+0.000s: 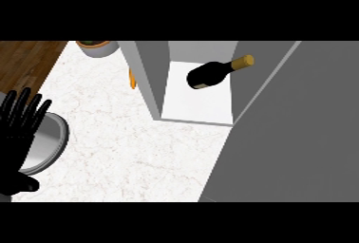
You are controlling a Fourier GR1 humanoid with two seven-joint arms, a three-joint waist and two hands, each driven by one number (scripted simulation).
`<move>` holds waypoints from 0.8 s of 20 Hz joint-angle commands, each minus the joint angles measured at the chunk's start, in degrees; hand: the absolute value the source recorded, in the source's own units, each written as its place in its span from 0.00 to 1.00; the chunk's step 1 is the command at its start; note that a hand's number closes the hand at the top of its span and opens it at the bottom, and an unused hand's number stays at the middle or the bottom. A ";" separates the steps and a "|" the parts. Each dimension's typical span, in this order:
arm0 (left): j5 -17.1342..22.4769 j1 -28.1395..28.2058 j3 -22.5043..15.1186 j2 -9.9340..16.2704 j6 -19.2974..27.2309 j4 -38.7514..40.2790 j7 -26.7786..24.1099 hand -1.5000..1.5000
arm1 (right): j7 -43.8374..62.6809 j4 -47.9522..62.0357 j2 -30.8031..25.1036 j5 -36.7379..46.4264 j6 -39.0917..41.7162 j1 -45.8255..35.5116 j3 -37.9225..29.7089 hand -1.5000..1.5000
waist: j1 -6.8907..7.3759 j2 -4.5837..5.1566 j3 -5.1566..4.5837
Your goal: Pick up the wine, place it into the cabinet and close the cabinet
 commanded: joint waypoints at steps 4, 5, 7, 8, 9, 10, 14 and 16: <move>0.04 0.41 1.46 0.76 -2.97 3.60 -0.82 0.00 | 13.52 11.29 20.53 -2.61 -4.11 -21.02 1.87 1.00 | -0.99 -0.39 0.02; 0.57 -0.88 1.73 1.17 -1.50 2.00 0.34 0.00 | 12.80 16.51 23.69 -2.32 -4.75 -23.93 0.81 1.00 | -0.27 -0.26 0.07; 1.38 0.35 1.86 0.42 -0.59 1.70 1.04 0.00 | 17.12 22.11 29.64 -2.70 -5.73 -30.92 -1.13 1.00 | -1.49 -0.55 0.25; 0.88 -0.76 3.49 1.44 -2.02 4.85 -0.26 0.00 | 18.20 25.60 30.74 -3.30 -4.43 -34.88 -3.74 1.00 | -2.11 -0.37 0.25; 0.42 0.97 3.49 1.34 -3.19 5.01 -1.14 0.00 | 18.99 28.82 33.91 -2.43 -5.38 -37.44 -3.67 1.00 | -2.35 -0.51 0.29; 2.37 -0.04 4.31 2.42 -2.48 3.63 1.06 0.00 | 19.63 31.42 34.04 -3.82 -6.05 -40.82 -5.73 1.00 | -2.39 -0.54 0.36; 2.48 1.01 4.60 1.97 -3.28 3.19 1.75 0.00 | 15.33 42.75 34.36 -9.15 -8.87 -49.03 -8.64 1.00 | -2.76 -0.54 0.46; 0.40 -0.12 5.48 1.25 -2.97 6.65 0.31 0.00 | 14.74 44.26 34.43 -11.76 -5.79 -49.17 -12.83 1.00 | -3.77 -0.51 0.49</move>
